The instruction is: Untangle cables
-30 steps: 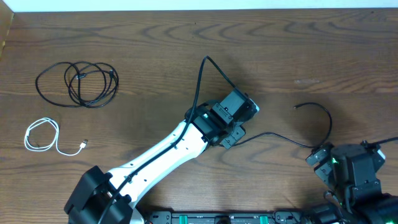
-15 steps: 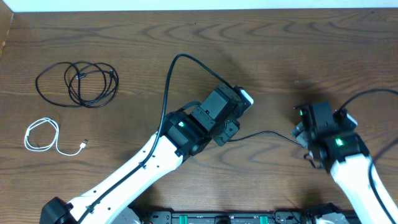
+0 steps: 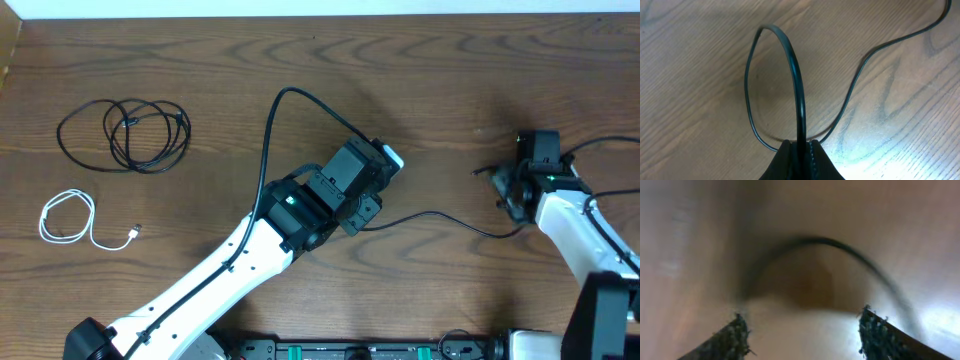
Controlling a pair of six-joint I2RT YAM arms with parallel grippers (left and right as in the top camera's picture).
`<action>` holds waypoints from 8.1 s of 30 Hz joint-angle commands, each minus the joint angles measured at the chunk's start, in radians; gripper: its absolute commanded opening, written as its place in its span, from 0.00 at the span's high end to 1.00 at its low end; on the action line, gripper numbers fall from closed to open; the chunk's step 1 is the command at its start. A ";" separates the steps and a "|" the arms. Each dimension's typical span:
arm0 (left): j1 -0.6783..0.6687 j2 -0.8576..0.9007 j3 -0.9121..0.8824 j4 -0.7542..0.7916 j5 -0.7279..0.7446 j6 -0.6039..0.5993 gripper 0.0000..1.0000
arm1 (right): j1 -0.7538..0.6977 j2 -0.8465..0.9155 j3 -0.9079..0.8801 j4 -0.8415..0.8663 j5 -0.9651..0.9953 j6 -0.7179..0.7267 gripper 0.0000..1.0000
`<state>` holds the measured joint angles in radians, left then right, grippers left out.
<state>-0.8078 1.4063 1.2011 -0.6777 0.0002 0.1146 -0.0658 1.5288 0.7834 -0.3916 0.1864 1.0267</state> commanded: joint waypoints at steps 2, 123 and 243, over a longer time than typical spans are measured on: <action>0.005 -0.010 -0.004 -0.002 -0.012 -0.039 0.92 | 0.002 0.073 0.014 0.116 -0.030 -0.011 0.32; 0.463 0.289 -0.004 0.117 0.993 -0.148 0.92 | 0.367 -0.462 0.334 -0.064 -1.023 -0.975 0.88; -0.022 0.485 -0.005 0.299 -0.006 -0.097 0.68 | 0.126 0.111 -0.130 0.364 -0.740 -0.579 0.99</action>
<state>-0.8333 1.8851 1.2007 -0.3813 0.0460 0.0093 0.0521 1.6550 0.6575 -0.0231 -0.5720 0.4622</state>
